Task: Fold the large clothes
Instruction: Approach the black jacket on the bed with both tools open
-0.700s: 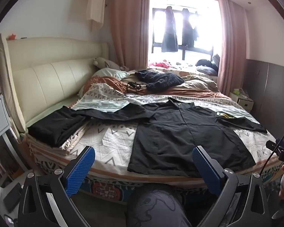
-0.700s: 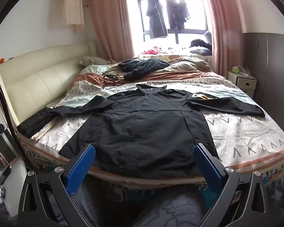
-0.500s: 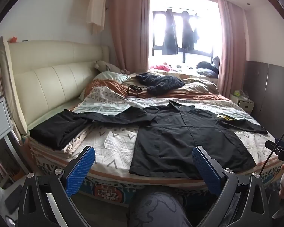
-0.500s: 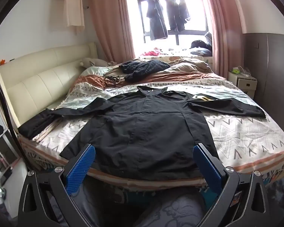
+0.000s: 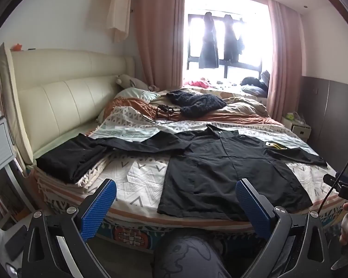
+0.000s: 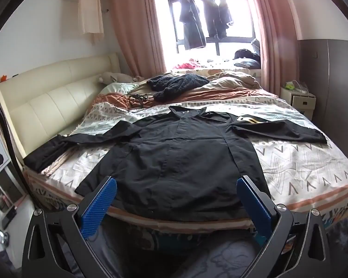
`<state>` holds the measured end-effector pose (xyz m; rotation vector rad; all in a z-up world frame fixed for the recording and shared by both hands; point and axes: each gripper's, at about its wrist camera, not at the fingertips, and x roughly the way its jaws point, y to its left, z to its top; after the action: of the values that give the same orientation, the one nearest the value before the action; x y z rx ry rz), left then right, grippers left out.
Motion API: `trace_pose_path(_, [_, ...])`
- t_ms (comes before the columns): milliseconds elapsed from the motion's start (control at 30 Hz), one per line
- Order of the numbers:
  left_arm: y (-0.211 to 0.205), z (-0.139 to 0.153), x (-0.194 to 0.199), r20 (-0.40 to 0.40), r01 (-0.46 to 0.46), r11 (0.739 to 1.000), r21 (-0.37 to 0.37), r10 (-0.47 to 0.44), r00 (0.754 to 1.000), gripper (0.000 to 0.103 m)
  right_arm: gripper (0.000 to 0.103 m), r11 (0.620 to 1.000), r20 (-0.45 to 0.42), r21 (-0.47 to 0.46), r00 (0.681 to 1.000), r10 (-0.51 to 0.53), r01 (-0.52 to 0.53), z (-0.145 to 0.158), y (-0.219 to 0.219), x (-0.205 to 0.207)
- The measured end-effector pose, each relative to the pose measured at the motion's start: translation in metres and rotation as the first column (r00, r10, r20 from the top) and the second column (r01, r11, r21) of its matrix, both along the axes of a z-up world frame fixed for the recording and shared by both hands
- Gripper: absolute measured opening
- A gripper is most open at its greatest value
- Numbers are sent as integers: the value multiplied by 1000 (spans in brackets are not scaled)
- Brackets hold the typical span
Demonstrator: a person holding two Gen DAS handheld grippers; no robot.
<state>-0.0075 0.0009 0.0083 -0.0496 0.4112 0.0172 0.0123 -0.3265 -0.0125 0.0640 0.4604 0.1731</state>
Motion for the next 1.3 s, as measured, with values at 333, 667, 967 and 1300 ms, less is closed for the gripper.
trace_pose_path(333, [1, -2, 0, -1, -12, 1000, -9, 12, 1000, 103, 103, 1000, -6, 16, 1000, -1, 2, -3, 0, 2])
trace_pose_path(667, [3, 1, 0, 10, -21, 1000, -12, 21, 1000, 103, 103, 1000, -12, 30, 1000, 6, -6, -5, -1, 2])
trace_pose_path(967, [-4, 5, -3, 4, -14, 1000, -7, 14, 1000, 103, 103, 999, -1, 52, 1000, 4, -4, 3, -4, 5])
trace_pose_path(1300, [-6, 11, 7, -2, -21, 1000, 5, 21, 1000, 103, 103, 998, -16, 67, 1000, 1, 0, -4, -7, 15])
